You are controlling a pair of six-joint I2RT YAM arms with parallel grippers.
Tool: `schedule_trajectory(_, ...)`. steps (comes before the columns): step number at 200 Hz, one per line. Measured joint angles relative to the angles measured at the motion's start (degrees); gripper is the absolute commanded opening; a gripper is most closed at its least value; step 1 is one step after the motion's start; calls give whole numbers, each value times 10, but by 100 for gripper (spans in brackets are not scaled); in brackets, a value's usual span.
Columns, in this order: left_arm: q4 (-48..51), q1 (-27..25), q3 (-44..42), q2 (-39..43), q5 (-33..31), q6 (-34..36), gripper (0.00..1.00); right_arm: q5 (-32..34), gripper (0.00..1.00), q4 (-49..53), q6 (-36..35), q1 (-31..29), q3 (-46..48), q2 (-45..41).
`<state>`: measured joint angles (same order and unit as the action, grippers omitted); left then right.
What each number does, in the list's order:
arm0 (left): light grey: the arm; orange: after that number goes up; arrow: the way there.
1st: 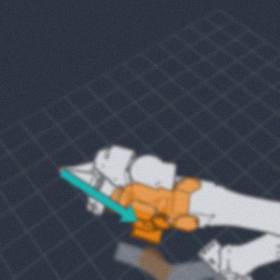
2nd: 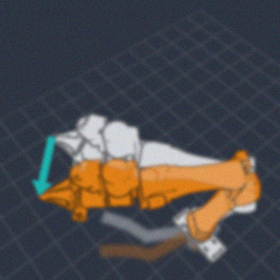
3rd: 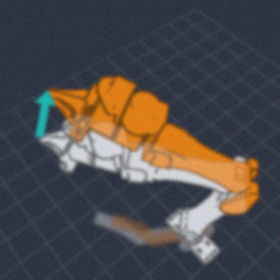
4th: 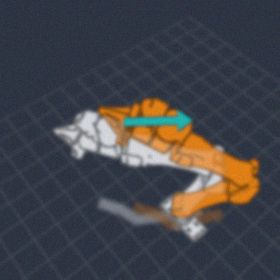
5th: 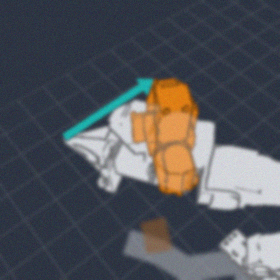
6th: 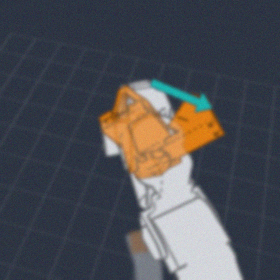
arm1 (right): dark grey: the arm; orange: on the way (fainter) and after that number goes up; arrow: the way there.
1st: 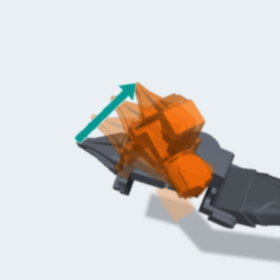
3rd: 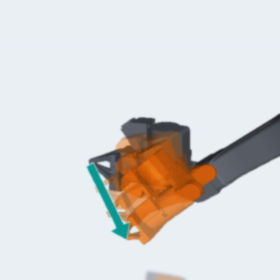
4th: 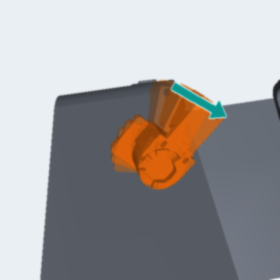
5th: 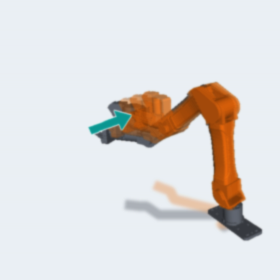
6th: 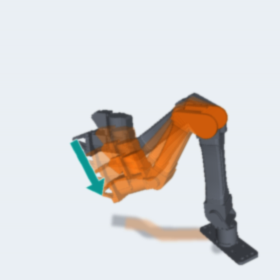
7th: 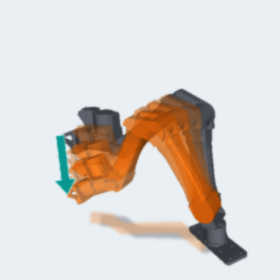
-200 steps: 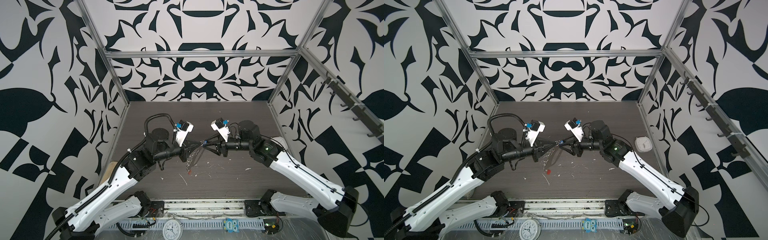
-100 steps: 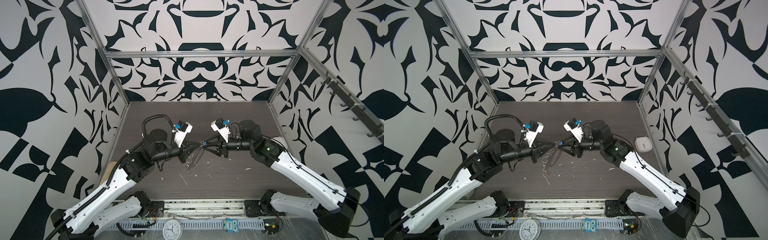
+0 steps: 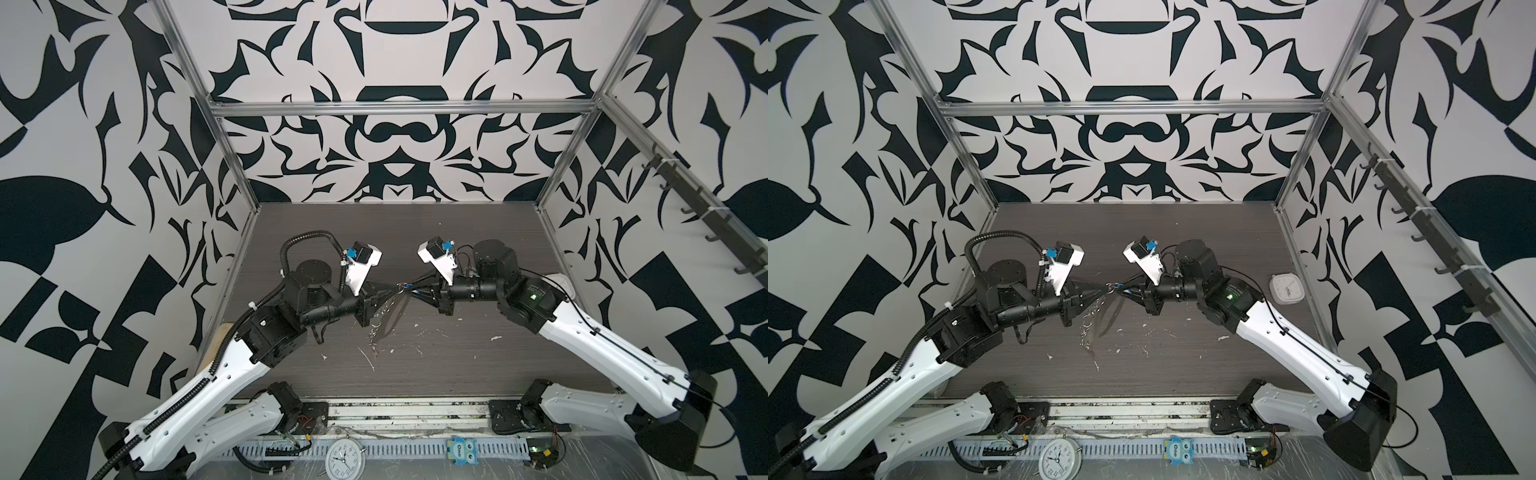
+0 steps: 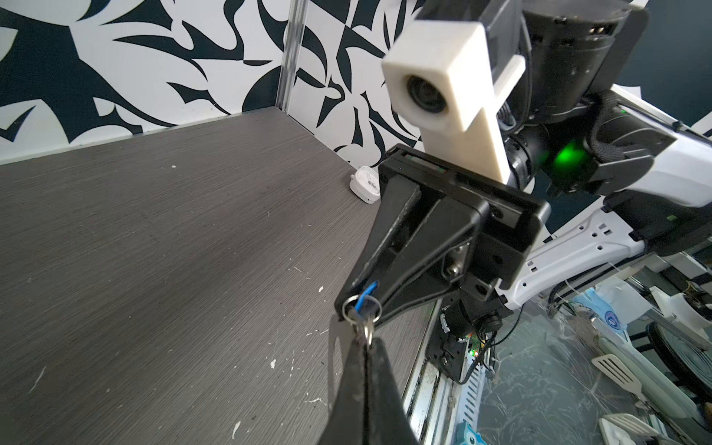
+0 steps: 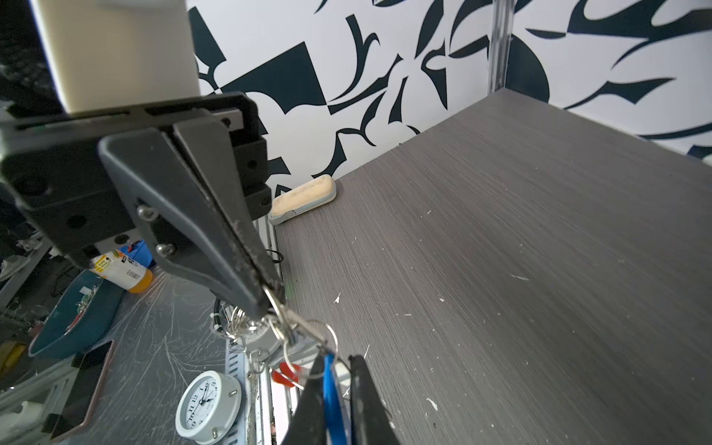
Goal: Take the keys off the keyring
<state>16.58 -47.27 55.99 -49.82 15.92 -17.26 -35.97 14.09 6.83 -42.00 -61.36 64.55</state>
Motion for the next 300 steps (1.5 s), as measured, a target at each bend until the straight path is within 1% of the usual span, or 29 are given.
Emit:
schedule_trajectory(18,0,0,0,0,-3,-5,0,8,3,7,0,-1,-2,0)
schedule_trajectory(25,0,0,0,0,-4,-5,5,10,0,10,-1,-2,-3,0)
schedule_trajectory(37,0,0,0,0,-5,-8,13,12,0,12,-2,-2,-6,0)
schedule_trajectory(79,-1,-1,-2,5,-13,-10,35,13,0,36,-11,-2,-21,0)
schedule_trajectory(95,-2,-1,-7,13,-19,-13,40,13,0,45,-17,-2,-26,0)
schedule_trajectory(116,-2,-1,-16,26,-26,-13,45,13,0,54,-25,-2,-30,0)
schedule_trajectory(186,-1,-1,-22,31,-29,-5,49,-3,0,71,-60,-2,-43,0)
schedule_trajectory(194,-1,-1,-22,28,-29,-3,48,-7,0,72,-63,-2,-44,0)
schedule_trajectory(215,-2,-1,-22,20,-28,-1,42,-16,0,77,-71,-2,-47,0)
schedule_trajectory(250,-15,-1,-41,12,-27,1,42,-24,0,84,-84,-2,-54,0)
schedule_trajectory(267,-18,-1,-51,9,-23,-2,39,-30,0,92,-92,-1,-61,2)
schedule_trajectory(300,-31,-1,-57,7,-2,-3,39,-50,0,97,-110,7,-80,4)
